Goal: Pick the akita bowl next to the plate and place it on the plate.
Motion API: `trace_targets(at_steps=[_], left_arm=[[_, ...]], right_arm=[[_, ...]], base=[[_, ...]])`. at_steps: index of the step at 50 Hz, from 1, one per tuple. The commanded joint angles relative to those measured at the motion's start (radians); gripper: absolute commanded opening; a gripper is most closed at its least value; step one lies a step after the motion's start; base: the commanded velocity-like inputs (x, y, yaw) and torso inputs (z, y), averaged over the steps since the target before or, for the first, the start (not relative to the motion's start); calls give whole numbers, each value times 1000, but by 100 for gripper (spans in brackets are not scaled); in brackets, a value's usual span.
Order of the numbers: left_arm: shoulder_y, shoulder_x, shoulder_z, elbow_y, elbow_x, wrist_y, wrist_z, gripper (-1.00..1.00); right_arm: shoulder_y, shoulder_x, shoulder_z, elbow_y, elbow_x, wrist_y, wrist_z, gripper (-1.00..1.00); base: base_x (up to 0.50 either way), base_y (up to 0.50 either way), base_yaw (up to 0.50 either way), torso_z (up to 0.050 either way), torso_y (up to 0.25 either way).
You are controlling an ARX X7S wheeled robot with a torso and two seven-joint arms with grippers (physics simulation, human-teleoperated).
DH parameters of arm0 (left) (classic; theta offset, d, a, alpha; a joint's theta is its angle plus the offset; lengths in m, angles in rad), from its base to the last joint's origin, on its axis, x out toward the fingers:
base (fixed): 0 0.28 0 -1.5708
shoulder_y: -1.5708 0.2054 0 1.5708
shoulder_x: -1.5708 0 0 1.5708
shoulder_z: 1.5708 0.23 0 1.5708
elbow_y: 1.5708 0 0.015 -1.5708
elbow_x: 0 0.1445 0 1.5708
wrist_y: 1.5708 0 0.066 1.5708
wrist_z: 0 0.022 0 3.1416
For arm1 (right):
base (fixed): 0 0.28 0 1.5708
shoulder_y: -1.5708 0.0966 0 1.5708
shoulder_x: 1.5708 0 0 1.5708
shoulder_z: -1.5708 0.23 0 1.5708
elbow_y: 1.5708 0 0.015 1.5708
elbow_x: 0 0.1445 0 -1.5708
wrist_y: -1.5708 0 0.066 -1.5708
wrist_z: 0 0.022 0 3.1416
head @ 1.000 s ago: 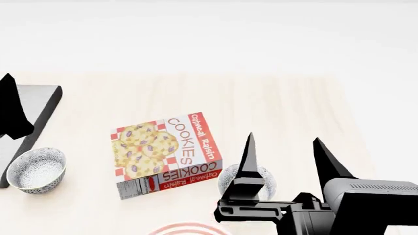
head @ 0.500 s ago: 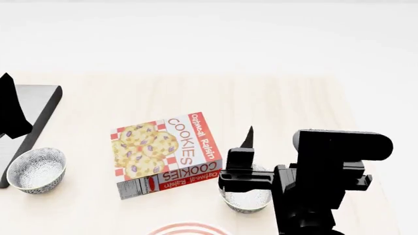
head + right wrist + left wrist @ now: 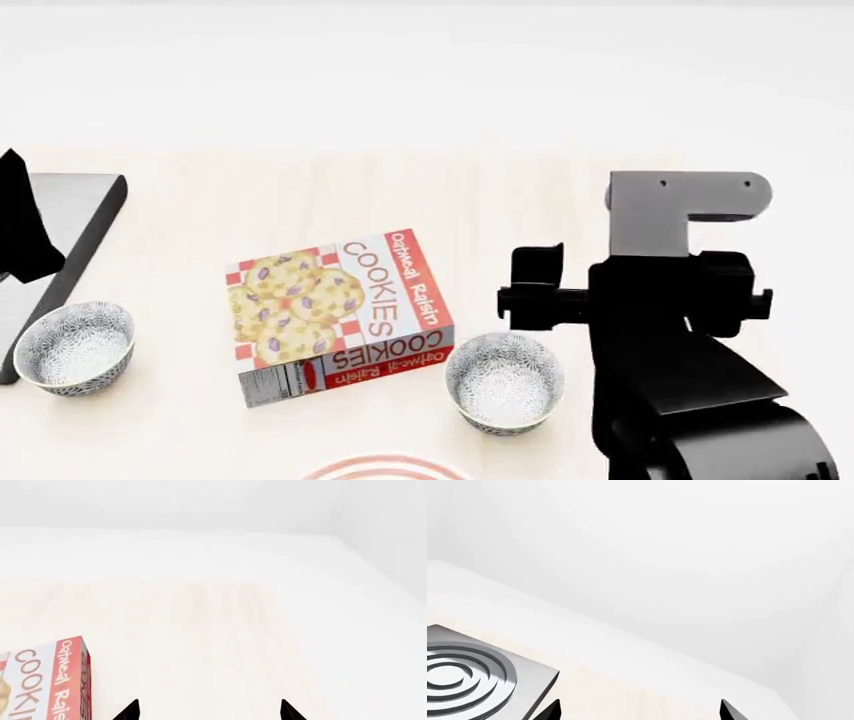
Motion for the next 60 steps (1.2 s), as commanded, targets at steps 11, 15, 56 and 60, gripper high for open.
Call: trace_targets(at_steps=[11, 15, 56, 60], left_arm=[[3, -11, 10, -8, -9, 18, -4, 100], [3, -12, 12, -8, -13, 18, -7, 100], [10, -33, 30, -7, -31, 38, -27, 100], [14, -34, 31, -9, -31, 44, -26, 100]], right_arm=[[217, -46, -44, 471, -26, -25, -103, 100], [239, -50, -57, 515, -21, -6, -130, 100], [454, -199, -157, 1206, -99, -208, -364, 100], [448, -201, -138, 1207, -114, -193, -366, 100]], base=[[0, 0, 0, 0, 0], [0, 0, 0, 0, 0], [0, 0, 0, 0, 0], [0, 0, 0, 0, 0]])
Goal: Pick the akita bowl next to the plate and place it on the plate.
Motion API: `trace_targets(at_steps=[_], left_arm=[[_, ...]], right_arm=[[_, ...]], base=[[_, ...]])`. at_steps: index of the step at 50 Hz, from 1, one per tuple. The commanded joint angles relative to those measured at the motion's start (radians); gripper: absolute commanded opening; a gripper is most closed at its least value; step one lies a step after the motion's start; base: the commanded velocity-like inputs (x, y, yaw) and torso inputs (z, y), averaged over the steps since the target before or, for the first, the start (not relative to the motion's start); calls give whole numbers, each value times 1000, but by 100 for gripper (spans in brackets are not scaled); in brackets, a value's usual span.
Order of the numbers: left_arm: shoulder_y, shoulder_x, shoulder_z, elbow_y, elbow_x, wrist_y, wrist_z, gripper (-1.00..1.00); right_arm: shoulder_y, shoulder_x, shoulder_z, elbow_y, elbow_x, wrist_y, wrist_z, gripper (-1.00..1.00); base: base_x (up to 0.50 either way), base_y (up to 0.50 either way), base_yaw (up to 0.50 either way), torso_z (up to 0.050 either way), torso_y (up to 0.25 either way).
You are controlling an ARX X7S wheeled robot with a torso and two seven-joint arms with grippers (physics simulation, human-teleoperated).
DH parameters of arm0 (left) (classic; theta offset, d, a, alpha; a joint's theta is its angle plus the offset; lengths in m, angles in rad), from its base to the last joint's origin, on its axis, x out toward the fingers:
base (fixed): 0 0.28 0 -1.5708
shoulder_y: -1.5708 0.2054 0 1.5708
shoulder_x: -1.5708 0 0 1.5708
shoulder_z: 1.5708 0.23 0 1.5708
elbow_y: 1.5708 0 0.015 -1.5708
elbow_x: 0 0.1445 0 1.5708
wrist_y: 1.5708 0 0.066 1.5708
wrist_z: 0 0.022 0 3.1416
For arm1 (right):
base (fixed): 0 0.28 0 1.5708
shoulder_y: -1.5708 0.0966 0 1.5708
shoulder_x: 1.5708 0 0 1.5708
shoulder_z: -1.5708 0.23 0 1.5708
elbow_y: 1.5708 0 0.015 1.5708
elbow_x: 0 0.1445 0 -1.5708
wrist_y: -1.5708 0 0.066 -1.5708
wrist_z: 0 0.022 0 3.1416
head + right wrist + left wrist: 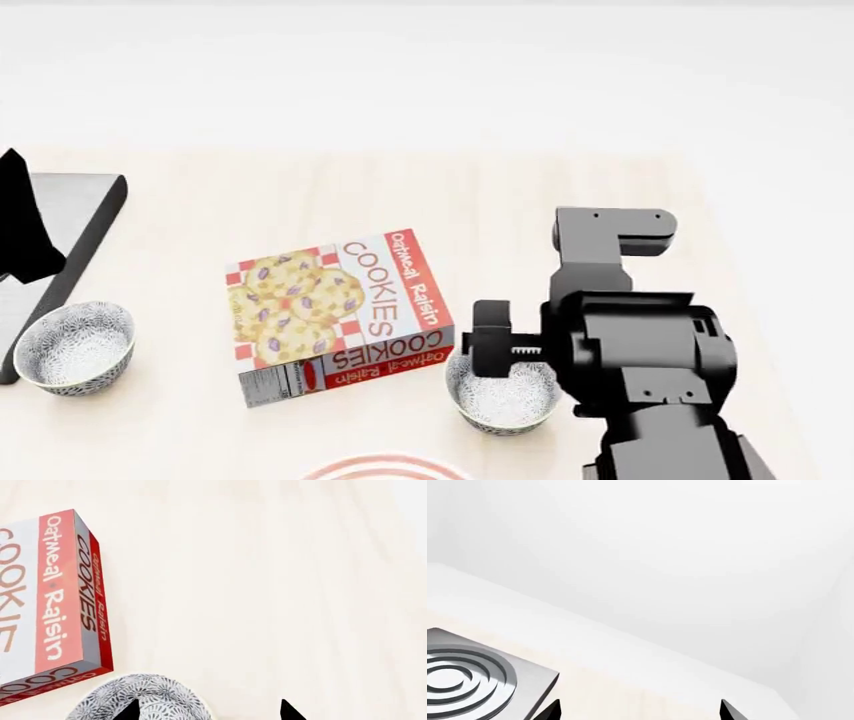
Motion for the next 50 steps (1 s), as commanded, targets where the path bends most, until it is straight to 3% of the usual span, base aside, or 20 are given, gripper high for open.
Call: trace_targets(at_steps=[1, 30, 50], left_arm=[[0, -5, 2, -1, -8, 3, -8, 100], [2, -16, 10, -5, -22, 17, -21, 100], [9, -22, 18, -6, -29, 30, -26, 100]], right_arm=[[22, -25, 19, 100, -32, -17, -36, 100], [-4, -26, 252, 101, -221, 69, -53, 100], [-19, -32, 325, 101, -312, 72, -93, 100]], base=[[0, 0, 0, 0, 0], [0, 0, 0, 0, 0], [0, 0, 0, 0, 0]])
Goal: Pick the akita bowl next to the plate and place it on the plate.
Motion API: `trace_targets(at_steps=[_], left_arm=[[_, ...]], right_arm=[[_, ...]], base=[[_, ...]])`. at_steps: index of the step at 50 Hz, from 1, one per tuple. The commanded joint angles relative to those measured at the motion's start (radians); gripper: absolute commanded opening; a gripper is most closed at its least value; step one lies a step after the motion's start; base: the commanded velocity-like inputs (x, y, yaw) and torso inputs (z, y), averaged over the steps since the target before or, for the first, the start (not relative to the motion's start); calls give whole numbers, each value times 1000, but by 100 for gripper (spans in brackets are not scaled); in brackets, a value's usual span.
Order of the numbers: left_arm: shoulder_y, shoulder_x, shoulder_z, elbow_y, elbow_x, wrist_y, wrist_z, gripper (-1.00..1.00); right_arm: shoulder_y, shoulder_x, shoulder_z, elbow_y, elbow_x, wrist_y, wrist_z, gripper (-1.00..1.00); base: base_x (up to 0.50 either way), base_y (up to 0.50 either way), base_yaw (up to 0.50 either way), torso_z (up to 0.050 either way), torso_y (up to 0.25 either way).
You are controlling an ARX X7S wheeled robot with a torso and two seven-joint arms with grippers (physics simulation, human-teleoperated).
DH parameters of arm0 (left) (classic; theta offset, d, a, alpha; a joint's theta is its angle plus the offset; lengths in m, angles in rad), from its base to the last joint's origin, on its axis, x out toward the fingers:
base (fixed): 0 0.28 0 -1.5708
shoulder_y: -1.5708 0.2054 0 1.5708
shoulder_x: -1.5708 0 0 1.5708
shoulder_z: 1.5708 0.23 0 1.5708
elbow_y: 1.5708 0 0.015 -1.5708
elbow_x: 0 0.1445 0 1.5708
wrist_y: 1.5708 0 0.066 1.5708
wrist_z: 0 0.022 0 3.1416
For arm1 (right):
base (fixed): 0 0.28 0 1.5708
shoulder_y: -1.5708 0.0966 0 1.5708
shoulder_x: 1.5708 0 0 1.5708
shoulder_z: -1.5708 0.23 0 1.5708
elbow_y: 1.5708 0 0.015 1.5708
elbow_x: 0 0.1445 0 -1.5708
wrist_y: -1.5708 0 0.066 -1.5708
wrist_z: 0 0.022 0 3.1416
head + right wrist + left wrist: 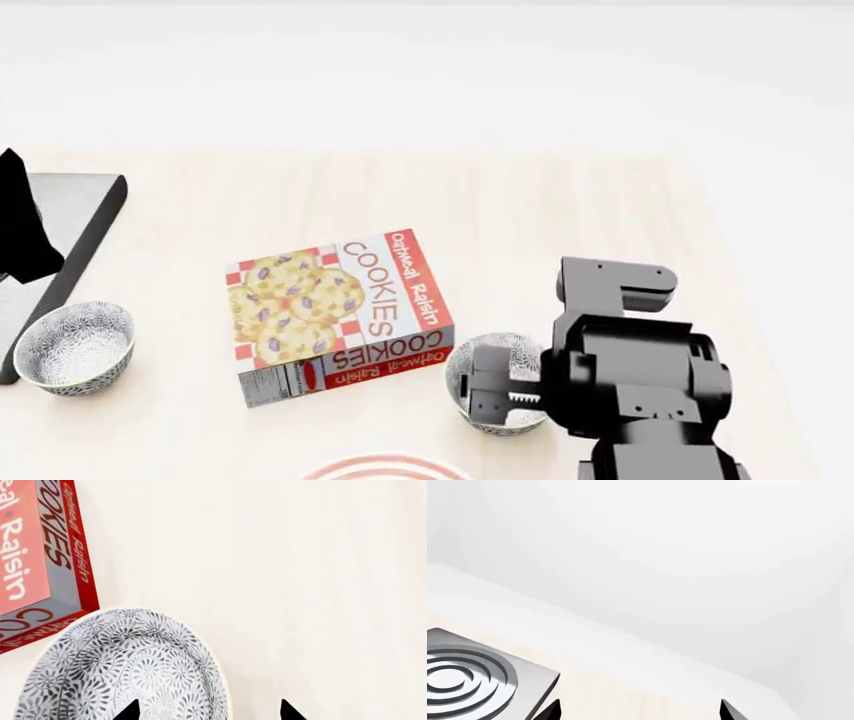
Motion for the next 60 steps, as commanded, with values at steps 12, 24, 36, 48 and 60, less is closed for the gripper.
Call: trace_targets(at_steps=[12, 24, 36, 48, 60], left_arm=[[1, -8, 8, -3, -9, 10, -9, 100], [5, -13, 11, -3, -15, 16, -13, 100], [3, -17, 14, -3, -23, 17, -22, 100], [14, -22, 26, -13, -9, 42, -9, 100], [14, -25, 30, -7, -18, 40, -21, 100]], right_arm=[[-1, -10, 48, 0, -75, -58, -12, -100], [-112, 4, 34, -350, -82, 50, -6, -100], [-256, 25, 23, -908, -54, 308, -14, -100], [-273, 35, 8, -1207, -39, 474, 2, -100], [-301, 16, 63, -1454, 32, 686, -20, -100]], base=[[0, 0, 0, 0, 0], [0, 0, 0, 0, 0], [0, 0, 0, 0, 1], [0, 0, 0, 0, 0], [0, 0, 0, 0, 1]])
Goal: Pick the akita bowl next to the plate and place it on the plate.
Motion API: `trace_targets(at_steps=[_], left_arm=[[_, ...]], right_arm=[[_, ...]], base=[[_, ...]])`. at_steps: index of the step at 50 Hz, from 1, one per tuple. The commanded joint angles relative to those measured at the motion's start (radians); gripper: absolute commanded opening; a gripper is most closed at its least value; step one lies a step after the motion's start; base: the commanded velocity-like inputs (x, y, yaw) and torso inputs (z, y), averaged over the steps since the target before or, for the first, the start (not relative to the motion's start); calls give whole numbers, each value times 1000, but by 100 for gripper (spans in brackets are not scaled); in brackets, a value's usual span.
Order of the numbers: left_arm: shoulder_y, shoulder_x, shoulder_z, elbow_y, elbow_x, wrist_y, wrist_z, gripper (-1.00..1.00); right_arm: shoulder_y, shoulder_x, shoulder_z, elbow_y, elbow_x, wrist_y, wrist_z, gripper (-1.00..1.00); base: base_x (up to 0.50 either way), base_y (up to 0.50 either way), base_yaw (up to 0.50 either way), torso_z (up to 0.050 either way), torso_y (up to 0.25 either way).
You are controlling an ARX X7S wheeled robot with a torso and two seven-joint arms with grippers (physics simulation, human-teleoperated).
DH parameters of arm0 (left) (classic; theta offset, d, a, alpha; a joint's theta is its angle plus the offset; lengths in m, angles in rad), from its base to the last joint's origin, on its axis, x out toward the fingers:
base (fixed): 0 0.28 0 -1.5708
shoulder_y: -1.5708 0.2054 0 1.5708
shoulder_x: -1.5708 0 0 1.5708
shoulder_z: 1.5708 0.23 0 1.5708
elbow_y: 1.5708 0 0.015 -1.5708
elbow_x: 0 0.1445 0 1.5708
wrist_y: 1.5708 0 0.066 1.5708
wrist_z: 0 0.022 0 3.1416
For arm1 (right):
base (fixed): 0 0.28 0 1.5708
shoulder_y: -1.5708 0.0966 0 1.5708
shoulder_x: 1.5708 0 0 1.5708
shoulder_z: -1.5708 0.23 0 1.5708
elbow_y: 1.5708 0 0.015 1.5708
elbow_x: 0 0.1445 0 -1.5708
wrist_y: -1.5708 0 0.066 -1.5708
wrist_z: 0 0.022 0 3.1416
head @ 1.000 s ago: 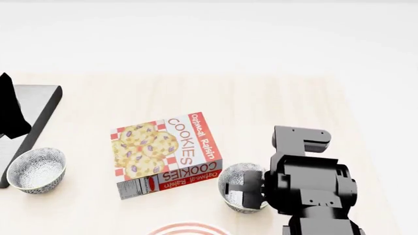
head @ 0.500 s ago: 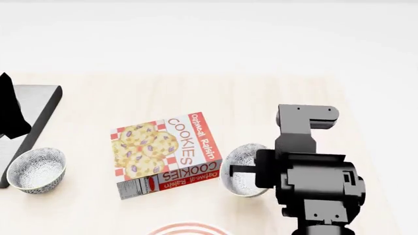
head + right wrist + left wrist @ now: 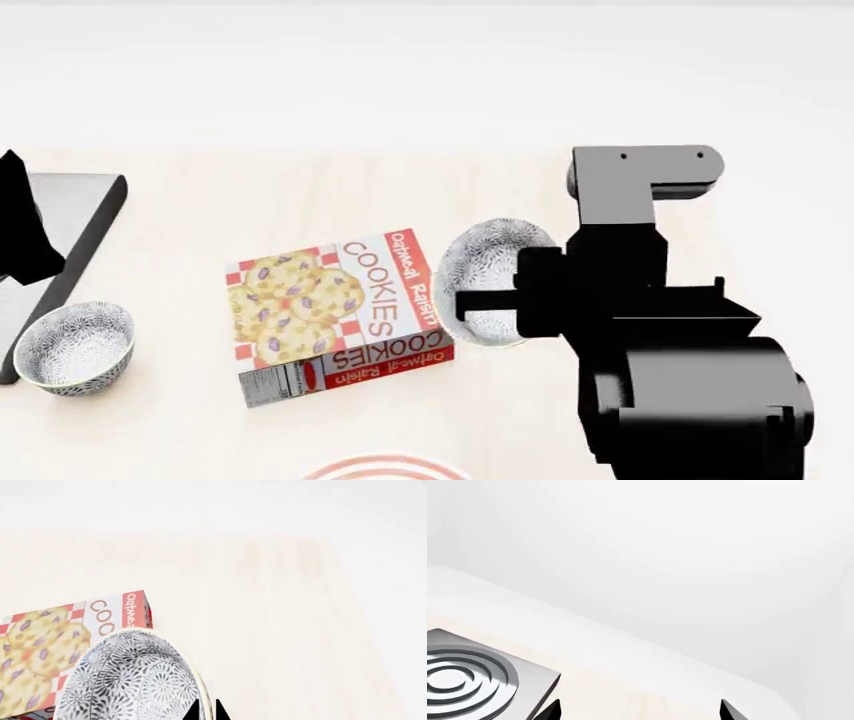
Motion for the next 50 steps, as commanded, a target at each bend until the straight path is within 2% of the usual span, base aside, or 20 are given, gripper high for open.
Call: trace_targets(at_steps=[1, 2, 5, 7, 13, 23, 35, 42, 50], left_arm=[[4, -4, 6, -1, -1, 9, -2, 100], [6, -4, 8, -1, 2, 10, -1, 100], [3, -6, 5, 4, -7, 5, -8, 100], [1, -6, 5, 3, -9, 4, -11, 100], [1, -8, 8, 4, -10, 6, -14, 100], [10, -11, 16, -5, -2, 25, -4, 100], [7, -15, 13, 0, -17, 19, -19, 100], [5, -18, 14, 1, -24, 17, -24, 100], [1, -21, 14, 0, -32, 14, -32, 100]], right_arm=[[-26, -7, 30, -248, 82, 181, 12, -100], [-27, 7, 31, -246, 169, 182, 77, -100], [-32, 91, 34, -238, 605, 181, 394, -100], [-35, 108, 48, -229, 739, 181, 481, -100], [-48, 153, 28, -203, 977, 180, 612, -100], [-57, 184, -12, -163, 1240, 174, 797, -100], [-92, 201, -45, -132, 1341, 125, 816, -100], [-135, 213, -70, -113, 1318, 81, 767, -100], [-160, 208, -77, -98, 1345, 73, 778, -100]], base=[[0, 0, 0, 0, 0], [0, 0, 0, 0, 0], [0, 0, 0, 0, 0], [0, 0, 0, 0, 0], [0, 0, 0, 0, 0], [0, 0, 0, 0, 0], [0, 0, 0, 0, 1], [0, 0, 0, 0, 0], [0, 0, 0, 0, 0]])
